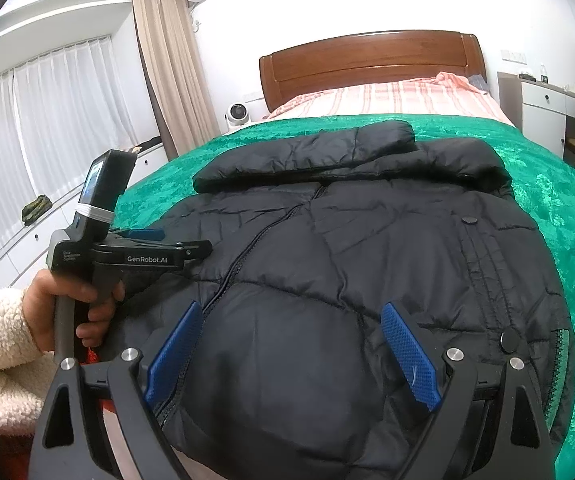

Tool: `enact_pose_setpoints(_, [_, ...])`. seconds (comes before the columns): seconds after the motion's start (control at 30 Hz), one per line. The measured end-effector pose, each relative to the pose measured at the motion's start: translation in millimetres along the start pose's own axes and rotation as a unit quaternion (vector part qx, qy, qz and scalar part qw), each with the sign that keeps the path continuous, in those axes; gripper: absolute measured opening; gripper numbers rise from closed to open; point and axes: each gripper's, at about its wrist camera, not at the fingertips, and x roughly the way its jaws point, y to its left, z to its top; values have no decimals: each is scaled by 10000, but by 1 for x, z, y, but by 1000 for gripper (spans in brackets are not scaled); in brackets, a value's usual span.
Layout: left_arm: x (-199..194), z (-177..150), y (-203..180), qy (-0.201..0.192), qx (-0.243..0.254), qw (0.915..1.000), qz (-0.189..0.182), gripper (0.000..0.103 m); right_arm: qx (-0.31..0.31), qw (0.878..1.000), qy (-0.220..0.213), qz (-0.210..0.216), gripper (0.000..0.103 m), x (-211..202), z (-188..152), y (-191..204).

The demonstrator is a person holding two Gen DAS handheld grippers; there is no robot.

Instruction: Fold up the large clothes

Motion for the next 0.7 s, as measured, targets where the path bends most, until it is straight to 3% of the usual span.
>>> enact_pose_setpoints(0.7, [1,-2,-1,54,-9,10000,56,102,-3,10000,43,9,90,2,-2,1])
